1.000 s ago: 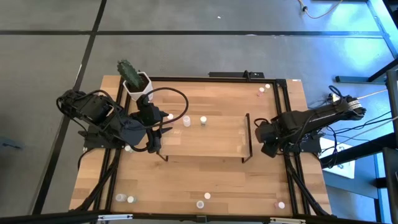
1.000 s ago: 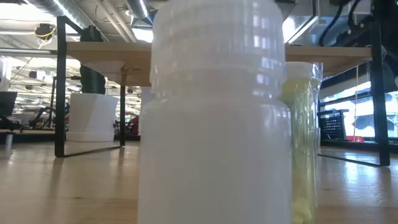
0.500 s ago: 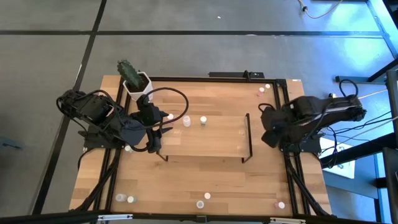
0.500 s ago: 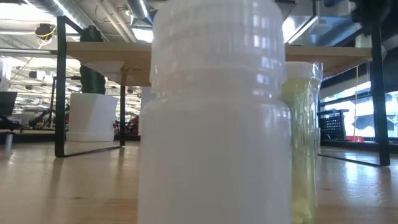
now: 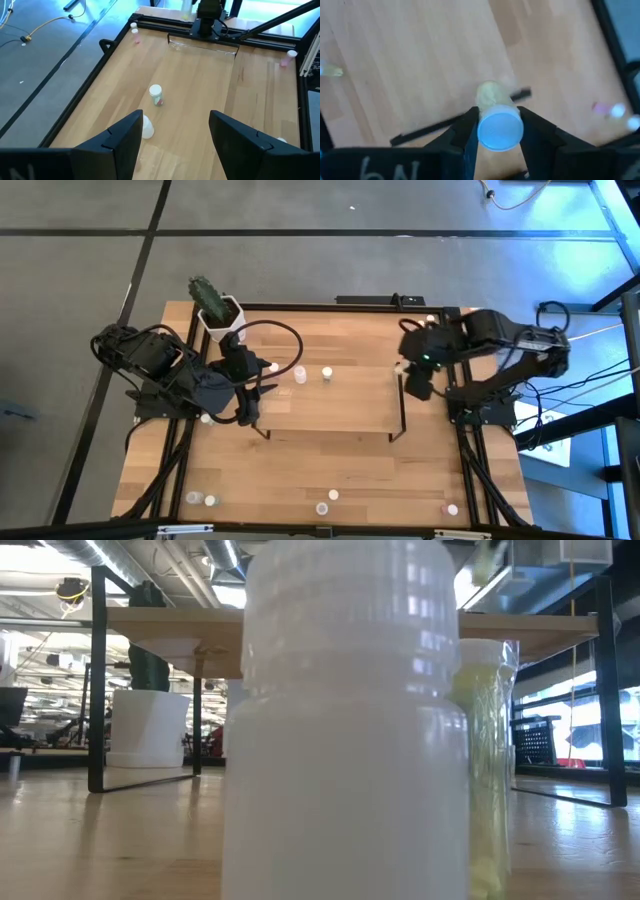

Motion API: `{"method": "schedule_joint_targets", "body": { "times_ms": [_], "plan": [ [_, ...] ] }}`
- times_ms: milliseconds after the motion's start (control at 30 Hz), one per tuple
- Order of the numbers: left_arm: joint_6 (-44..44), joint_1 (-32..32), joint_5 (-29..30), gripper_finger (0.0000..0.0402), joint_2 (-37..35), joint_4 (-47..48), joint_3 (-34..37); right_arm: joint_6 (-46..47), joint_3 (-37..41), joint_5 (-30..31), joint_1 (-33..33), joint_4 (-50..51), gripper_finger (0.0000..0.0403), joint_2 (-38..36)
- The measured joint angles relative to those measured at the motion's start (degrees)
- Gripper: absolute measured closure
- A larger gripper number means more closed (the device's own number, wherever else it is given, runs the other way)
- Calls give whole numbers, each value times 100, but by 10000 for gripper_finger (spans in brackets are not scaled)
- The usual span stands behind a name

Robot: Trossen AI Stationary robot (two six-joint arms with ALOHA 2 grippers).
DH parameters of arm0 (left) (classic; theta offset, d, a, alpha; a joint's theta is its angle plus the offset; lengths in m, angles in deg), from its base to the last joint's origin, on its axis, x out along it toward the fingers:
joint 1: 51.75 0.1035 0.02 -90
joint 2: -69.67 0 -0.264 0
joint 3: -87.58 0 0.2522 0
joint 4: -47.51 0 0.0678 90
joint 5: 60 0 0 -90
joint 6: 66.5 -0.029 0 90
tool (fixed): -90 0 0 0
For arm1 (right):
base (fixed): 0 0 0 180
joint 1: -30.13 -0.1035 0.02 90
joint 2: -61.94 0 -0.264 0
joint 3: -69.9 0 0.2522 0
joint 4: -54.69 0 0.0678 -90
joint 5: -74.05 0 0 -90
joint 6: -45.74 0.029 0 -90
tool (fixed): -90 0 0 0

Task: Pick and place medicine bottles onto shelf by color
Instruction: Put the middle yellow pill bottle on the shelf

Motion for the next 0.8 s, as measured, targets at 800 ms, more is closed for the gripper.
{"method": "schedule_joint_targets", "body": {
  "times_ms": [800],
  "plan": [
    [2, 26, 124, 179, 217, -4, -2, -2471, -1364, -573, 654, 9, 280, 2357]
  ]
}}
